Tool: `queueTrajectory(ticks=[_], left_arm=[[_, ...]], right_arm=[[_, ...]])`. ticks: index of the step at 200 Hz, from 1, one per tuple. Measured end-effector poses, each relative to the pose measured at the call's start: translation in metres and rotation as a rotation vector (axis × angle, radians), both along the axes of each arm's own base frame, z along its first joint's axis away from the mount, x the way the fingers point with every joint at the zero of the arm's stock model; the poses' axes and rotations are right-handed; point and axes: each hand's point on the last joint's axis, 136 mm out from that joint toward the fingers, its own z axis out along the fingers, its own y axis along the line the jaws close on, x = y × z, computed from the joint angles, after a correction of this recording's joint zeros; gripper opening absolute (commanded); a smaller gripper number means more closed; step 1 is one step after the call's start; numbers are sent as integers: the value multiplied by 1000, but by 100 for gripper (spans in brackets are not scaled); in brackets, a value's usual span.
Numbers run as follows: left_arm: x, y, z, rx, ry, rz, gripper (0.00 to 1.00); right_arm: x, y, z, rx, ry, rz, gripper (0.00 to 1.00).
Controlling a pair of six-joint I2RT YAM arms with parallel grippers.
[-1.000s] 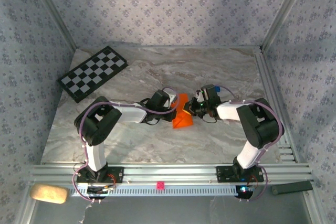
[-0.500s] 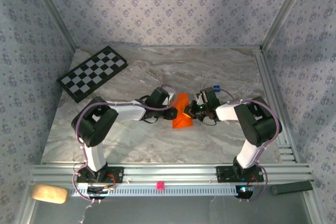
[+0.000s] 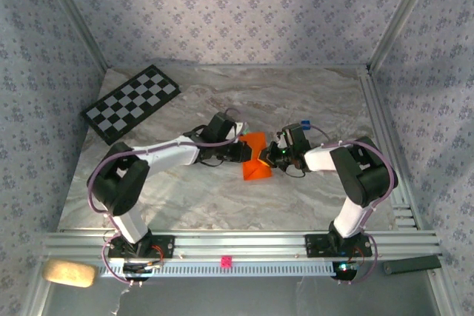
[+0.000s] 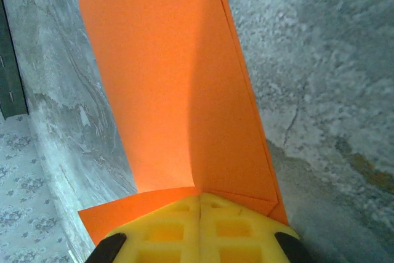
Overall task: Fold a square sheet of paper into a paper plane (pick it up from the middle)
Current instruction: Fold the triangle a second time at the center of the table.
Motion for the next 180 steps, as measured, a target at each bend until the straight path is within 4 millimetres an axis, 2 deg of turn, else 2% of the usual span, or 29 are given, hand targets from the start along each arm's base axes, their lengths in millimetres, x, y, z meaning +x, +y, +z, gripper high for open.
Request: queueTrajectory(ticks=[21, 41, 102, 180], left_arm=[[-8, -16, 3, -35, 31, -48, 9], [-15, -23, -6, -34, 73, -69, 9], [-19, -22, -44, 29, 163, -67, 10], [-20, -24, -57, 71, 188, -83, 10]], right_arm=[[0, 0, 0, -2, -1, -4, 0], [0, 0, 0, -1, -4, -5, 0], [0, 0, 0, -2, -5, -3, 0], [0, 0, 0, -3, -5, -4, 0]])
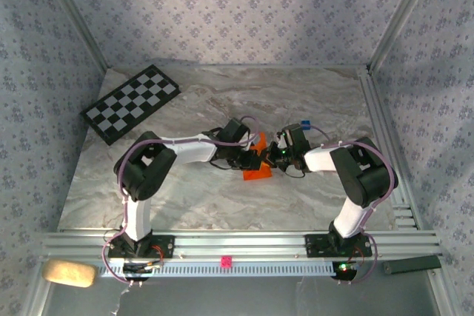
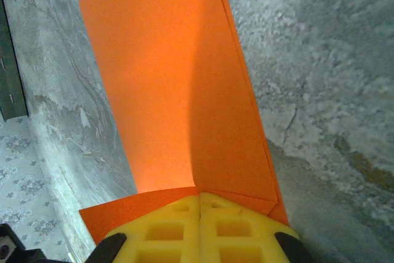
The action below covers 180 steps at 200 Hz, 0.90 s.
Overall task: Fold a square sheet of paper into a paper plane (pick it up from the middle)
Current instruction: Fold the triangle a second time at the center of the table.
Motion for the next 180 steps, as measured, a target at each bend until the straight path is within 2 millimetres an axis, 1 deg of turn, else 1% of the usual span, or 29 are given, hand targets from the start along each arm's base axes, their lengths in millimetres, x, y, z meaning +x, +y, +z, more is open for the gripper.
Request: queueTrajectory(ticks=[21, 69, 105, 138, 180], left_arm=[[-3, 4, -7, 29, 10, -7, 10], [-6, 12, -15, 79, 0, -14, 10], [-6, 13, -16, 89, -2, -16, 10], [-10, 18, -23, 99, 8, -16, 10], [-11, 18, -23, 79, -6, -16, 12]], right_arm=[[0, 0, 0, 0, 0, 0, 0], [0, 0, 0, 0, 0, 0, 0], [0, 0, 0, 0, 0, 0, 0], [0, -1, 0, -3, -2, -3, 0], [0, -1, 0, -4, -2, -4, 0]])
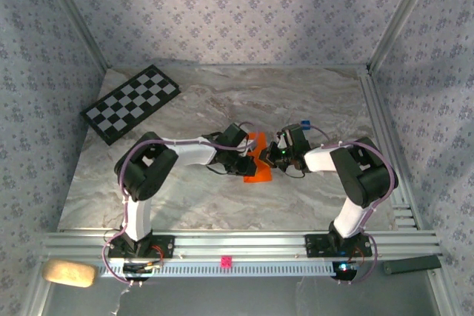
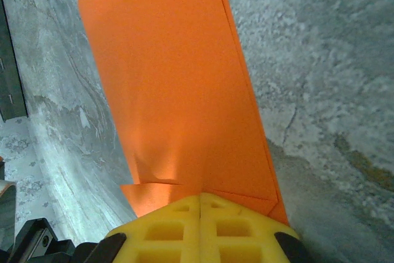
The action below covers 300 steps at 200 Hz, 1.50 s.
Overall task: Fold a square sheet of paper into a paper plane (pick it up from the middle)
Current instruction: Fold the triangle a second time at the center of the table.
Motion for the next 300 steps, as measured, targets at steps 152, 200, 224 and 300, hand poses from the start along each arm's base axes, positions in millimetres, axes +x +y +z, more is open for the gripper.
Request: queueTrajectory(ticks=[152, 200, 224, 300], left_arm=[[-29, 23, 0, -7, 36, -17, 14], [-40, 30, 9, -7, 62, -27, 14], [-35, 25, 29, -64, 30, -25, 14], [12, -6, 43, -158, -12, 18, 11]], right_arm=[[-2, -1, -1, -9, 7, 1, 0], [-2, -1, 0, -9, 7, 1, 0], [-2, -1, -1, -10, 6, 1, 0], [-2, -1, 0, -16, 4, -1, 0]])
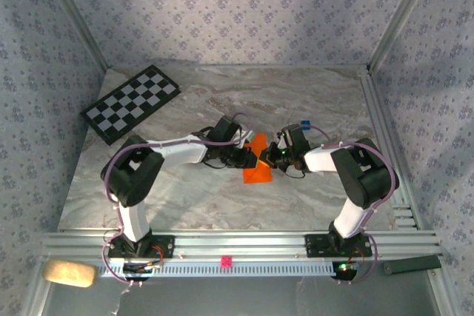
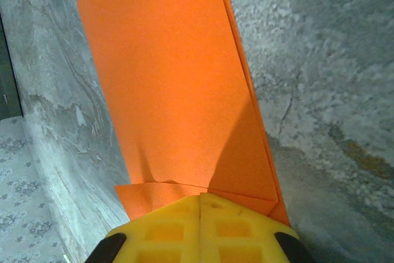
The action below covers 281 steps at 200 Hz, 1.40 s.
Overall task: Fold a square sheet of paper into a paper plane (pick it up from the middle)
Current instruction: Fold the triangle a second time at the center of the table.
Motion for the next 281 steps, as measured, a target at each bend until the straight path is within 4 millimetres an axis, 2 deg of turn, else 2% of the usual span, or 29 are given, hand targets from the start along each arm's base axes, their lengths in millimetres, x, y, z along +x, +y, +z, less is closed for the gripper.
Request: queueTrajectory(ticks=[28, 48, 85, 101, 119, 136, 159, 180, 235, 281], left_arm=[[-1, 8, -31, 76, 38, 19, 7], [-4, 15, -45, 105, 51, 27, 4], [-6, 17, -46, 80, 24, 28, 2], [-7, 18, -45, 78, 16, 22, 2], [-7, 18, -45, 78, 10, 15, 2], [-7, 18, -45, 78, 7, 13, 1], [-7, 18, -45, 78, 4, 9, 1], [-8, 19, -45, 82, 3, 8, 0], [-6, 20, -45, 84, -12, 1, 0], [-3, 23, -45, 83, -28, -8, 0]], right_arm=[[0, 0, 0, -1, -1, 0, 0], [0, 0, 1, -4, -8, 7, 0], [-4, -4, 4, -35, -21, 22, 0], [-5, -6, 11, -46, -43, 31, 1], [-6, 0, 23, -37, -85, 60, 0], [-12, 8, 26, -30, -94, 95, 0], [-22, 17, 18, -26, -70, 133, 0], [-28, 16, 0, -29, -18, 146, 0], [-20, 6, 0, 14, -1, 118, 0], [7, -21, 1, -26, 5, 12, 0]])
